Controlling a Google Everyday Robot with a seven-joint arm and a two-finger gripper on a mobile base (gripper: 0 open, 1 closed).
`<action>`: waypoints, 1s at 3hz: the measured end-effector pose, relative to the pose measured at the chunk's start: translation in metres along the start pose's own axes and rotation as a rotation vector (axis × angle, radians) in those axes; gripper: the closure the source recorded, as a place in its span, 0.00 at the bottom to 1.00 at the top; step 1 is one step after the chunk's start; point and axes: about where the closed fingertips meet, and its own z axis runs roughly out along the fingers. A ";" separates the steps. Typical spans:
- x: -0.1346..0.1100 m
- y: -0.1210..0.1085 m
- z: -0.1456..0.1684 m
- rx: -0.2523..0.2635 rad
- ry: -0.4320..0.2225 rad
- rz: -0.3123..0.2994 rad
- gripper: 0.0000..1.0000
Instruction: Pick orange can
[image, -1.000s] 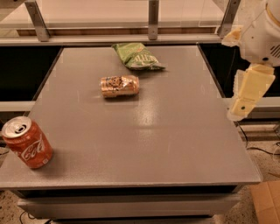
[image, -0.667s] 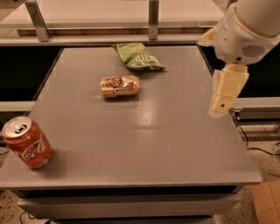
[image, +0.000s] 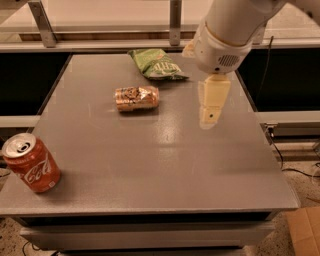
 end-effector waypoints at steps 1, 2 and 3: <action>-0.044 -0.040 0.059 -0.054 -0.006 -0.057 0.00; -0.044 -0.040 0.059 -0.053 -0.006 -0.058 0.00; -0.056 -0.048 0.065 -0.037 -0.009 -0.071 0.00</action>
Offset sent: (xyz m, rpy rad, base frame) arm 0.0688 0.0897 -0.0567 -0.0295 0.0784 0.0958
